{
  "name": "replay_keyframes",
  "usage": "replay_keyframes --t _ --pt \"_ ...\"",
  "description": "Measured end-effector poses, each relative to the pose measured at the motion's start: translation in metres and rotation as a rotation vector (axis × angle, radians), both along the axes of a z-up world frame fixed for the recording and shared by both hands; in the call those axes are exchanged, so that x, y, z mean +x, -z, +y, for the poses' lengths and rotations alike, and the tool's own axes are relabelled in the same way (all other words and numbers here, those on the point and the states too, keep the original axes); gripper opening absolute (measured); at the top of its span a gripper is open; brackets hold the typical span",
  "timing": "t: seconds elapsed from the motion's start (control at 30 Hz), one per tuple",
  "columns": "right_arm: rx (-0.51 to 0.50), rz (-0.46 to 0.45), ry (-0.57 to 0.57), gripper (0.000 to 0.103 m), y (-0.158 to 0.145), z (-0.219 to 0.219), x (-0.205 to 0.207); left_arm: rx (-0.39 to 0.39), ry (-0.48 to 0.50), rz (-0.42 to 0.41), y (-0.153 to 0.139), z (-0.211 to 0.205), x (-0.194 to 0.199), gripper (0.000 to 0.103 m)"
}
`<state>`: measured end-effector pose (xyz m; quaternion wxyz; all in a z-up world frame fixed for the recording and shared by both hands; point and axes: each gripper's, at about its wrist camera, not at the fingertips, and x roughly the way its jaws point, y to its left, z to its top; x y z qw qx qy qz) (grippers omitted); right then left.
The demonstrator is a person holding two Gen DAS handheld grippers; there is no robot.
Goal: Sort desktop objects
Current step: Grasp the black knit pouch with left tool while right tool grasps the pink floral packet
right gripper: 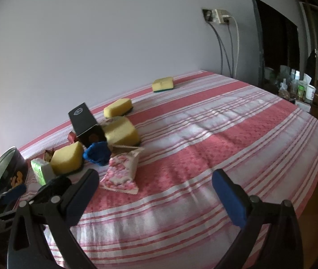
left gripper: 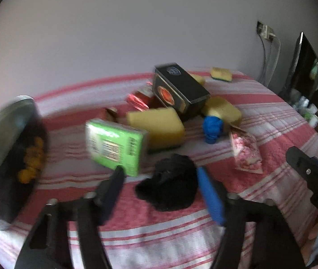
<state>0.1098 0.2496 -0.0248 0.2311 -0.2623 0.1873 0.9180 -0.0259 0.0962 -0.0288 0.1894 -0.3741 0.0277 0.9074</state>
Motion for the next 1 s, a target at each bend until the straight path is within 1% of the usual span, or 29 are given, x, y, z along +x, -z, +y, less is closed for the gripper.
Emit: replay_keyframes --t 0.03,0.07,0.17,0.2,0.23,0.3,0.4,0.43,0.5,0.53,0.6,0.67,0.73,0.83,0.87,0.9,0.97,1.0 --pt "-0.003 0.001 0.002 0.102 0.000 0.002 0.001 0.022 0.011 -0.031 0.003 0.001 -0.004 0.062" --pt "-0.007 0.001 0.005 0.102 0.001 0.003 0.001 0.028 0.014 -0.046 0.006 0.005 -0.007 0.062" --pt "-0.016 -0.006 -0.002 0.102 0.003 0.006 -0.001 -0.003 0.040 -0.090 0.014 0.017 -0.010 0.060" --pt "-0.019 -0.008 -0.009 0.102 0.003 0.006 -0.002 -0.011 0.038 -0.083 0.014 0.020 -0.009 0.059" --pt "-0.022 -0.009 -0.019 0.102 0.003 0.006 -0.004 -0.004 0.044 -0.085 0.014 0.020 -0.010 0.049" --pt "-0.020 -0.017 -0.039 0.101 0.002 0.004 -0.010 0.019 0.047 -0.097 0.015 0.020 -0.012 0.048" --pt "-0.018 -0.032 -0.056 0.098 0.000 0.003 -0.018 0.046 0.048 -0.107 0.014 0.017 -0.012 0.047" --pt "-0.025 -0.036 -0.063 0.096 -0.001 0.003 -0.021 0.060 0.050 -0.112 0.014 0.014 -0.013 0.047" --pt "-0.053 -0.035 -0.079 0.095 -0.002 0.003 -0.027 0.098 0.049 -0.116 0.013 0.008 -0.011 0.047" --pt "-0.063 -0.036 -0.083 0.095 -0.002 0.004 -0.029 0.102 0.041 -0.106 0.012 0.007 -0.009 0.047" --pt "-0.075 -0.048 -0.097 0.095 -0.002 0.002 -0.037 0.074 0.030 -0.054 0.005 0.005 -0.001 0.047" --pt "-0.072 -0.079 -0.111 0.095 -0.002 0.000 -0.048 0.049 0.036 0.001 -0.007 0.002 0.006 0.047" --pt "-0.066 -0.109 -0.132 0.095 0.000 -0.003 -0.059 0.049 0.031 0.031 -0.015 -0.004 0.009 0.047" --pt "-0.038 -0.185 -0.154 0.094 0.006 -0.011 -0.080 0.059 0.013 0.063 -0.023 -0.017 0.012 0.047" --pt "-0.030 -0.214 -0.158 0.089 0.009 -0.013 -0.086 0.055 0.002 0.075 -0.024 -0.022 0.012 0.047" --pt "-0.027 -0.236 -0.161 0.087 0.012 -0.015 -0.091 0.056 0.108 0.079 -0.025 -0.025 0.012 0.047" --pt "-0.022 -0.281 -0.176 0.076 0.019 -0.019 -0.100 0.056 0.089 0.085 -0.024 -0.032 0.011 0.047" --pt "-0.021 -0.295 -0.179 0.073 0.021 -0.020 -0.102 0.062 0.089 0.081 -0.024 -0.036 0.010 0.047"
